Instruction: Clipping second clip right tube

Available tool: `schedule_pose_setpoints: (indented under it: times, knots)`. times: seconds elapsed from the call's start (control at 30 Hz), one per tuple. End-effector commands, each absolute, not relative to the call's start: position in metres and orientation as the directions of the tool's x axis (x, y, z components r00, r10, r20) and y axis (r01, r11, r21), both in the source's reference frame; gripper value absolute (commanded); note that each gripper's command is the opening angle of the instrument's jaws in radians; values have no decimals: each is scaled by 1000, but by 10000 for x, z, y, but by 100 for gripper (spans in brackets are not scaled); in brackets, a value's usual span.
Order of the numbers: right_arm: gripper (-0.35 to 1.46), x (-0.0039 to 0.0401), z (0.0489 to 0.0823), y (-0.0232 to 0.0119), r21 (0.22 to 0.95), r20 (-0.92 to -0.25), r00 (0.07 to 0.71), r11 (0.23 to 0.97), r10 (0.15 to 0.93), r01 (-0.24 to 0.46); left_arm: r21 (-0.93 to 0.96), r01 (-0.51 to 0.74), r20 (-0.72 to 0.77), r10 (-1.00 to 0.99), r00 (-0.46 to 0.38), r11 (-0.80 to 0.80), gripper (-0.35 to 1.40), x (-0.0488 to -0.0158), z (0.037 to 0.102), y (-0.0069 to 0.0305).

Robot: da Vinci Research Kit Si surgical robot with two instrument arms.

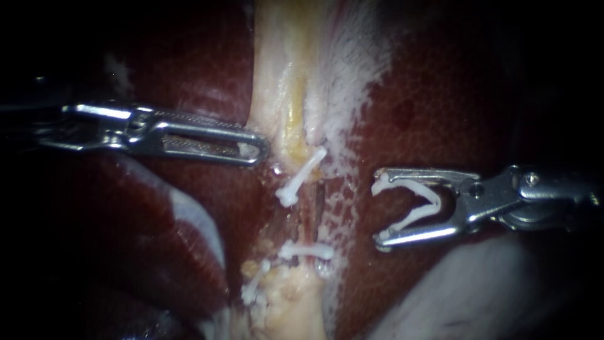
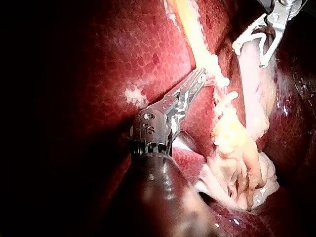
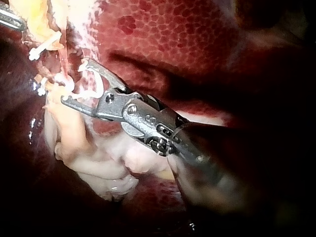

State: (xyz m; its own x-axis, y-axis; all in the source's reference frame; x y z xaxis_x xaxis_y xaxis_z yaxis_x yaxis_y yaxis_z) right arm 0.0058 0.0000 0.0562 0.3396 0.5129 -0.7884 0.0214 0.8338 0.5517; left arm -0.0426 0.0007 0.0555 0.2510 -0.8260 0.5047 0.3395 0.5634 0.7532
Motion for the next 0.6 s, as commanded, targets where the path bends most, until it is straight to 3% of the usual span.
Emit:
schedule_pose_setpoints:
  times: [0.03,0.3,0.6]
  knots:
    - [60,58,562,0,552,-788,340,834,513,21,753,339,505,-826,251,564,-13,-426,554,7]
    - [60,67,576,-18,538,-799,341,842,495,39,759,330,502,-827,254,562,-13,-408,545,12]
    - [60,98,604,-50,578,-776,349,814,526,58,759,343,501,-833,235,553,-16,-375,511,19]
